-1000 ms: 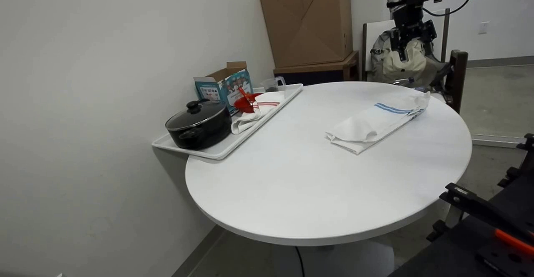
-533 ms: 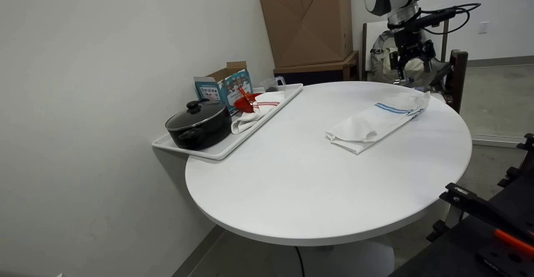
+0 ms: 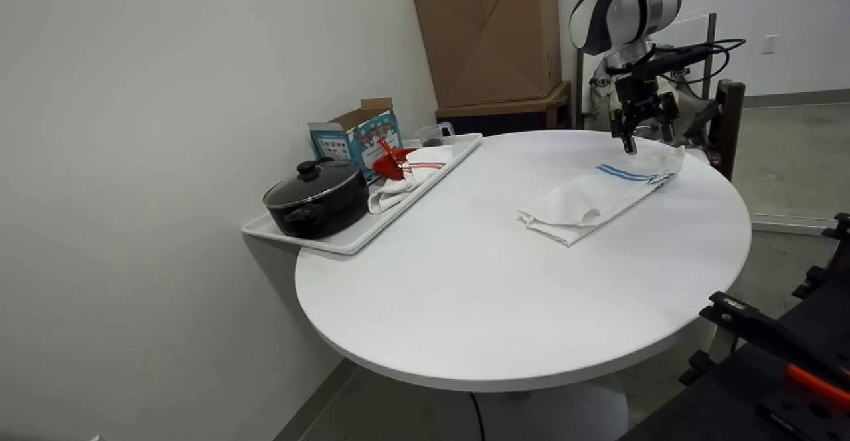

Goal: Fold the towel three times

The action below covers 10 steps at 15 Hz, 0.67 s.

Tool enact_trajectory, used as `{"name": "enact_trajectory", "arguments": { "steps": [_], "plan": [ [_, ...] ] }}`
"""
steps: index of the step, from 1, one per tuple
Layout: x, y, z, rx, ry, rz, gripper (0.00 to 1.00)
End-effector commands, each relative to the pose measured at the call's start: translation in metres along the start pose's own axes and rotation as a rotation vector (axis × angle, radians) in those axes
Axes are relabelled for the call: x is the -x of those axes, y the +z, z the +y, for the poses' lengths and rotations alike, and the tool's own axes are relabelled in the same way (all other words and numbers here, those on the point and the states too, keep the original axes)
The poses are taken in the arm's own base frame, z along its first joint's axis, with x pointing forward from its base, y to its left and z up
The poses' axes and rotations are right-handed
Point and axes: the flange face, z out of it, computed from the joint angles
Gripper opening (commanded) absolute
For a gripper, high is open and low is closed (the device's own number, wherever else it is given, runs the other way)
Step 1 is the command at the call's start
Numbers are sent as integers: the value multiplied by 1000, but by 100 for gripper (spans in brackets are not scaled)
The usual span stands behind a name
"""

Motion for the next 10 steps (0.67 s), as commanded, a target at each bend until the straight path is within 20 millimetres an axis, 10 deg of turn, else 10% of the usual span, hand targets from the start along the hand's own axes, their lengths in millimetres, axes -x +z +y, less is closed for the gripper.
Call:
{"name": "enact_trajectory", "arguments": {
  "steps": [1, 4, 5, 10],
  "plan": [
    [-13, 10, -8, -2, -2, 6, 100],
    [-18, 20, -15, -1, -14, -1, 97],
    [-19, 23, -17, 0, -17, -2, 77],
    [-22, 30, -24, 3, -32, -7, 47]
  ]
}}
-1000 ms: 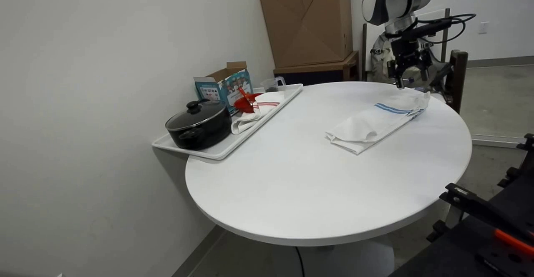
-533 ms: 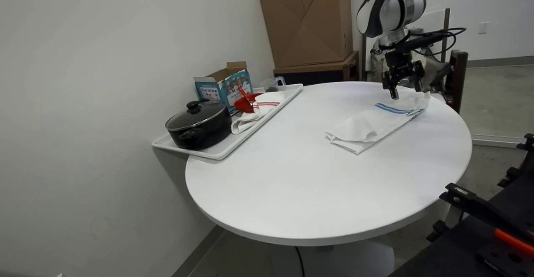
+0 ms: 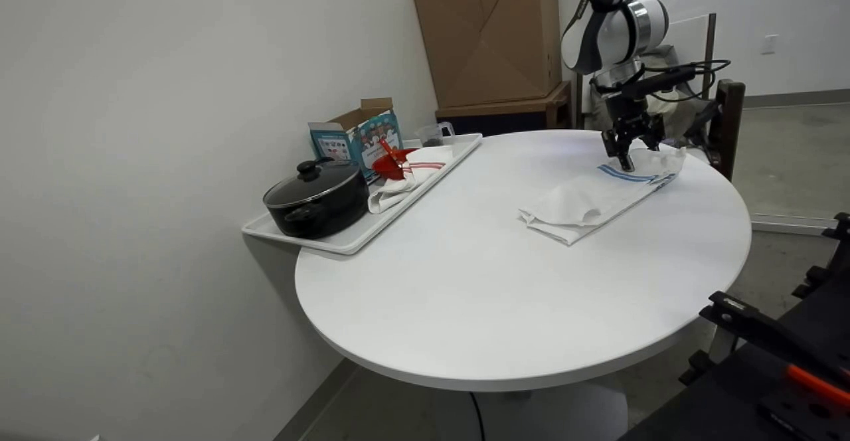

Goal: Fold the towel three times

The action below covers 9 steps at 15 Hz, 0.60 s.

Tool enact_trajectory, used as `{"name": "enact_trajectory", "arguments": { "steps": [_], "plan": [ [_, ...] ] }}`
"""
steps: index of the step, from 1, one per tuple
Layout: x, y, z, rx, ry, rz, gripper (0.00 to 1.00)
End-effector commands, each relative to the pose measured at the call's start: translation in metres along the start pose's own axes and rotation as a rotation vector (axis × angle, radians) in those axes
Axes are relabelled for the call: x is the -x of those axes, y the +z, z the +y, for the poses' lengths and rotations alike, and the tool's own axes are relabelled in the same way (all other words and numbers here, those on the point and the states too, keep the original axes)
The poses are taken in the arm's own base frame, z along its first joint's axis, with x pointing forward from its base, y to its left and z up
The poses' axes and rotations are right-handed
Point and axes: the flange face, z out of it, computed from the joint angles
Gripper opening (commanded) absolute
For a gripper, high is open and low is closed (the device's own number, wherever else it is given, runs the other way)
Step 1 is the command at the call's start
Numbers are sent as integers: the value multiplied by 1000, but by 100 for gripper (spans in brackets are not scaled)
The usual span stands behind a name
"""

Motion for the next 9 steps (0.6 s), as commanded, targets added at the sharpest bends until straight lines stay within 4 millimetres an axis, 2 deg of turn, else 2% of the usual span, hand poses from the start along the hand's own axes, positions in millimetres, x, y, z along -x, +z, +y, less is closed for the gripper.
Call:
{"name": "enact_trajectory", "arguments": {
  "steps": [1, 6, 9],
  "plan": [
    [-8, 0, -4, 7, -1, 16, 40],
    [-8, -8, -3, 10, 6, 30, 1],
    [-3, -18, 7, 4, 24, 37, 2]
  ]
}}
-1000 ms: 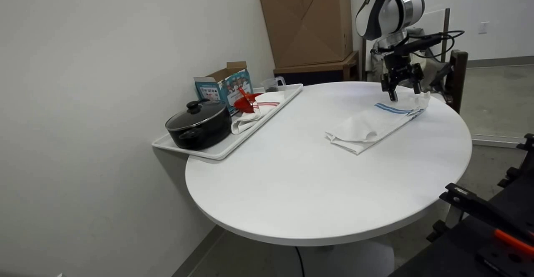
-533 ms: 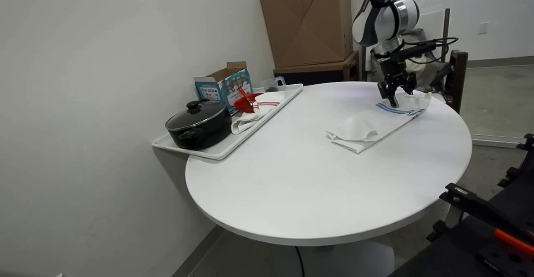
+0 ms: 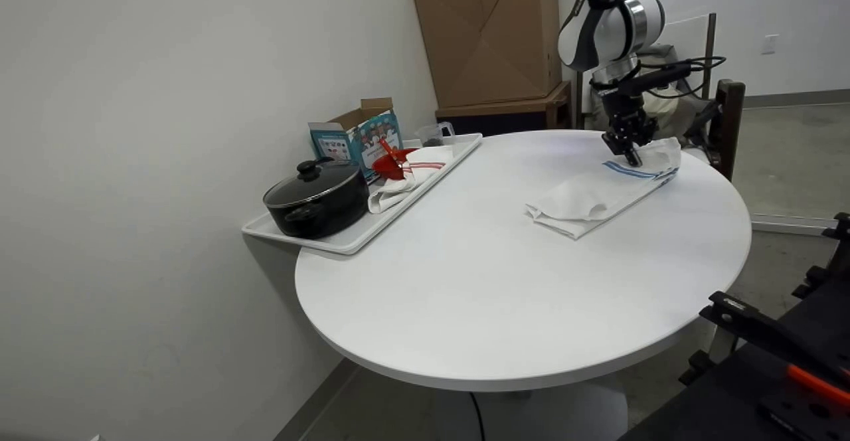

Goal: Fold the towel three times

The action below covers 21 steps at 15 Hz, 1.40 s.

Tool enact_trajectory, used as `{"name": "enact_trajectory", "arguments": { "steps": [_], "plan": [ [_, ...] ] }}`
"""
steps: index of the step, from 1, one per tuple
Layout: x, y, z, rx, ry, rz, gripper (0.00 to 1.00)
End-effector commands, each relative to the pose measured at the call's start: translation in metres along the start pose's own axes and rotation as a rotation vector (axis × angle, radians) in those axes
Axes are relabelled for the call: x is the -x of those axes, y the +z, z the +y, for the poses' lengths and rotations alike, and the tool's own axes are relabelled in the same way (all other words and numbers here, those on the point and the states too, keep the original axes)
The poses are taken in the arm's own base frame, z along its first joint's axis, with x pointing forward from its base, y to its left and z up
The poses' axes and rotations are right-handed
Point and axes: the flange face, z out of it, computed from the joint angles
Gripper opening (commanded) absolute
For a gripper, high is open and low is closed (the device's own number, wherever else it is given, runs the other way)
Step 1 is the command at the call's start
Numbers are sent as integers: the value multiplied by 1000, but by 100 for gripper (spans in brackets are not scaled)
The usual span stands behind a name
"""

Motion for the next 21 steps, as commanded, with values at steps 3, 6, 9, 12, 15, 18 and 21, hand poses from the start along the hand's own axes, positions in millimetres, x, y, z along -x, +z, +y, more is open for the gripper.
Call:
{"name": "enact_trajectory", "arguments": {
  "steps": [3, 6, 9, 12, 15, 18, 21],
  "plan": [
    [11, -24, 30, 6, 59, 29, 3],
    [23, -44, 50, 28, 91, 45, 3],
    [30, -64, 56, 48, 103, 64, 3],
    [30, -81, 34, 73, 72, 82, 3],
    [26, -97, -16, 90, -1, 93, 3],
    [24, -110, -78, 105, -69, 109, 3],
    [27, -120, -132, 121, -125, 123, 3]
  ]
}}
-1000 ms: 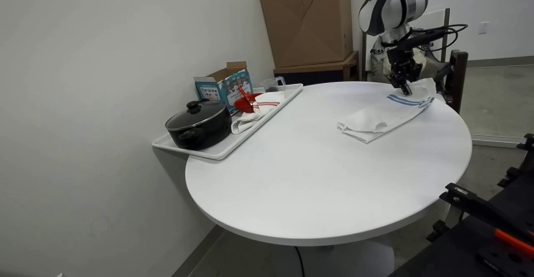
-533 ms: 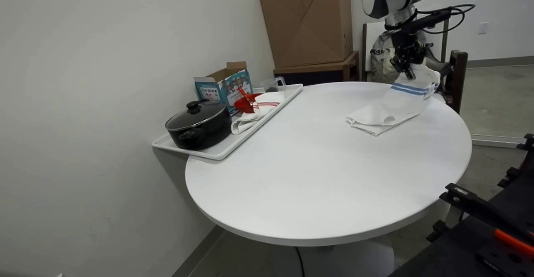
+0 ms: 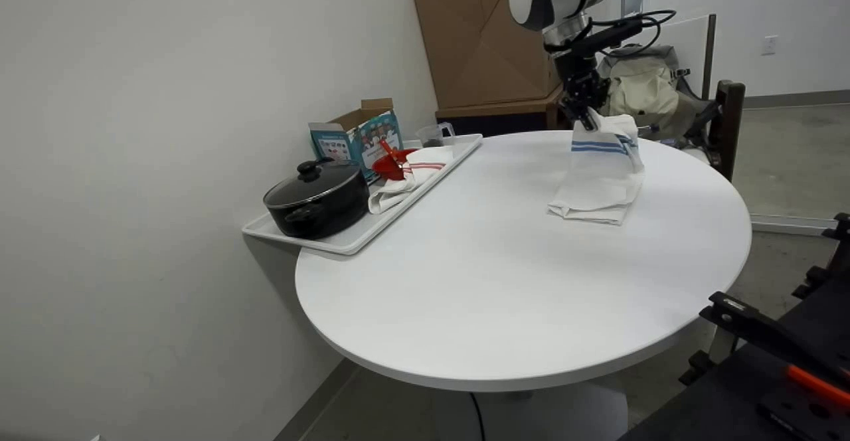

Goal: Fold the towel three times

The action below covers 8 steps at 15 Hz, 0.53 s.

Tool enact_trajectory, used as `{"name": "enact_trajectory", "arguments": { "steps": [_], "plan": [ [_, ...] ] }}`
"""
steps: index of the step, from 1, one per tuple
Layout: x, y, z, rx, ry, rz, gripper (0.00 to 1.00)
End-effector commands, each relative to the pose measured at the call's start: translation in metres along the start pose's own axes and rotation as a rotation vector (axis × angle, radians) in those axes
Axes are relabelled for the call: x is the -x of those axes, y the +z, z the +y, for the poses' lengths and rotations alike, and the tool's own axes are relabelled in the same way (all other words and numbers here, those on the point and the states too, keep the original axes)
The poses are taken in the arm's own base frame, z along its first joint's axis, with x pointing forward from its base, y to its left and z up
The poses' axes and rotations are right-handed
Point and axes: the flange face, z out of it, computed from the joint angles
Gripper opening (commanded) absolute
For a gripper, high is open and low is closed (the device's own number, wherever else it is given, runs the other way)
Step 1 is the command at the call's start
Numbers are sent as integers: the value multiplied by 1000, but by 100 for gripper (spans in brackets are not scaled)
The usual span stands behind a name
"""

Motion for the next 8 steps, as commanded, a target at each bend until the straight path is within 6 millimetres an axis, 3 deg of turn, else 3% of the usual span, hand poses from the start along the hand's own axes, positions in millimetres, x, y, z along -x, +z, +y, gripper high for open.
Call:
{"name": "enact_trajectory", "arguments": {
  "steps": [1, 4, 8],
  "plan": [
    [8, -19, -50, 26, -49, 20, 3],
    [12, -24, -77, 38, -83, 15, 3],
    [20, -31, -83, 49, -96, 16, 3]
  ]
}}
